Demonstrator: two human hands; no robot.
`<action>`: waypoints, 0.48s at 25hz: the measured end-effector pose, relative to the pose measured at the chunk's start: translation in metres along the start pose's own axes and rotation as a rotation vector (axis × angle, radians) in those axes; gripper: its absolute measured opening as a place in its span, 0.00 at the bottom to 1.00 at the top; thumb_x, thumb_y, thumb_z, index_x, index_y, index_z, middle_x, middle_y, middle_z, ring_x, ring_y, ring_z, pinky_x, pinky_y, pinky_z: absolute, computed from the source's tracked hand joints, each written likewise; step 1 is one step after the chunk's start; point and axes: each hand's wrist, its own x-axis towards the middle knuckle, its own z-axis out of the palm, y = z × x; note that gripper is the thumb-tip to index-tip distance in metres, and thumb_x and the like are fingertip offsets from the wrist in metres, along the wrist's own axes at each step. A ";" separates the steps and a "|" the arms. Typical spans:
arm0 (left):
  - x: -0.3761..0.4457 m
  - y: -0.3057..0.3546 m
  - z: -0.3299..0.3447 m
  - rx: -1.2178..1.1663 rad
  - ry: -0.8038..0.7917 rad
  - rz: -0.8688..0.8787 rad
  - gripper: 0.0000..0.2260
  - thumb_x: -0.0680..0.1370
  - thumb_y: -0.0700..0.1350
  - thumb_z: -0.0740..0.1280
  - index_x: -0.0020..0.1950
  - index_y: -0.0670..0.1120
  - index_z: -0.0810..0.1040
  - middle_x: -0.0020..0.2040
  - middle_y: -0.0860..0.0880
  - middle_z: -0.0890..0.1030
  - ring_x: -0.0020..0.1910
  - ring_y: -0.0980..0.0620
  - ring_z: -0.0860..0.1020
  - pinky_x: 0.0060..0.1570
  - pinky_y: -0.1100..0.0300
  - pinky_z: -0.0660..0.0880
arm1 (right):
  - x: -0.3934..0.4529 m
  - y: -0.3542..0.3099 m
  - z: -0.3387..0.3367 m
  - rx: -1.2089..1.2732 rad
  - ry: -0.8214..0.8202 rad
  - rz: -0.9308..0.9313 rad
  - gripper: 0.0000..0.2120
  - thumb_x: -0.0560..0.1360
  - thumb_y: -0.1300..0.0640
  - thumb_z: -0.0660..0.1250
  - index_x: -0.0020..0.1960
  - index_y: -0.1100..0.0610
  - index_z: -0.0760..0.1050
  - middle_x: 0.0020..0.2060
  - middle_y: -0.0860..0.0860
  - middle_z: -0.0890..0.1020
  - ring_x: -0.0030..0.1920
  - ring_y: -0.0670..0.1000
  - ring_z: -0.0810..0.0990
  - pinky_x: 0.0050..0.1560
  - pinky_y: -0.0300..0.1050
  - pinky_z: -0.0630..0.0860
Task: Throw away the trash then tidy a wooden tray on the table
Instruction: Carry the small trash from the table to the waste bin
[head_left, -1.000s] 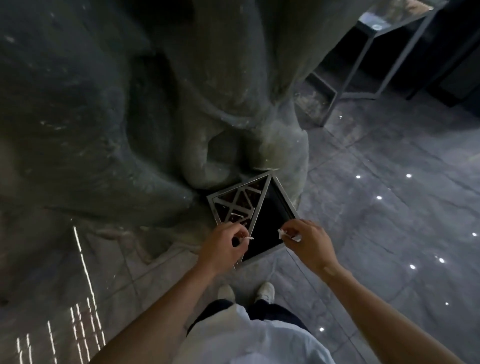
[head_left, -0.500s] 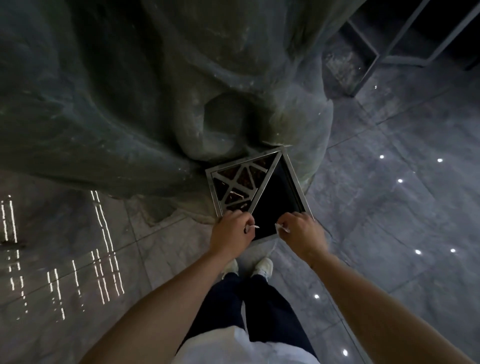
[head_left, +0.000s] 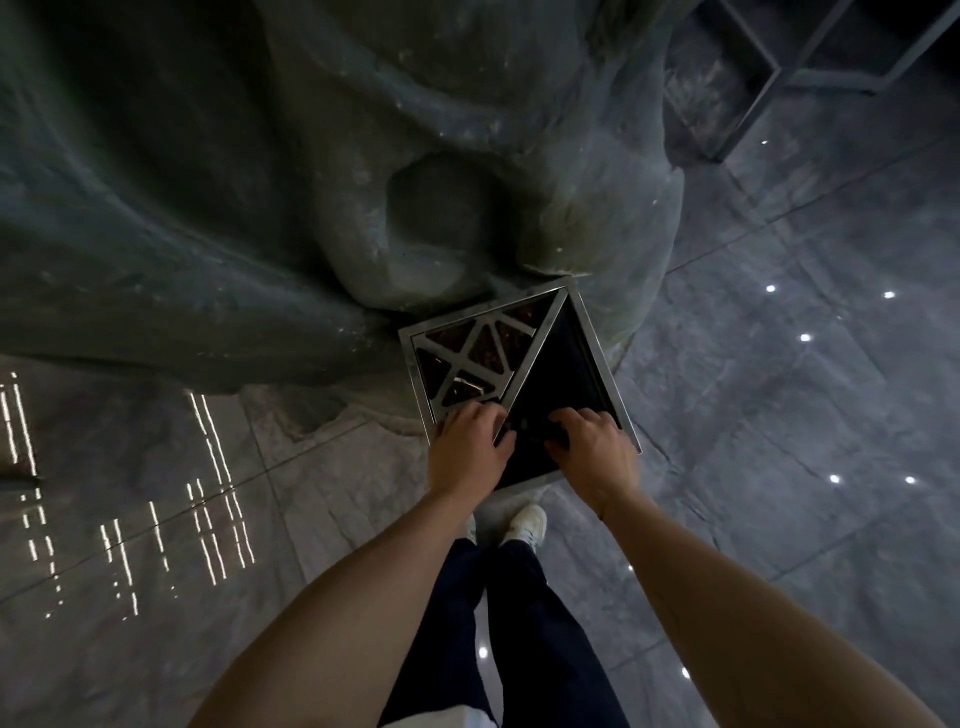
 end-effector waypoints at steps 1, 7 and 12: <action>-0.004 -0.003 -0.005 -0.014 0.001 -0.009 0.11 0.76 0.52 0.67 0.56 0.50 0.77 0.56 0.52 0.79 0.56 0.50 0.76 0.55 0.51 0.73 | -0.003 0.002 -0.005 -0.016 -0.007 0.001 0.18 0.75 0.47 0.65 0.64 0.49 0.72 0.55 0.50 0.80 0.57 0.55 0.76 0.53 0.53 0.75; -0.028 -0.011 -0.064 0.013 -0.098 -0.018 0.14 0.77 0.56 0.63 0.58 0.51 0.76 0.58 0.52 0.77 0.56 0.52 0.76 0.57 0.51 0.74 | -0.028 -0.006 -0.057 -0.142 -0.071 -0.133 0.19 0.77 0.41 0.58 0.64 0.46 0.72 0.61 0.47 0.78 0.65 0.52 0.72 0.62 0.51 0.69; -0.049 -0.009 -0.125 0.131 -0.150 0.089 0.22 0.77 0.64 0.59 0.64 0.53 0.74 0.65 0.53 0.73 0.64 0.51 0.72 0.61 0.52 0.70 | -0.035 -0.035 -0.114 -0.219 -0.001 -0.374 0.21 0.76 0.37 0.55 0.66 0.42 0.70 0.67 0.44 0.73 0.72 0.50 0.63 0.68 0.54 0.63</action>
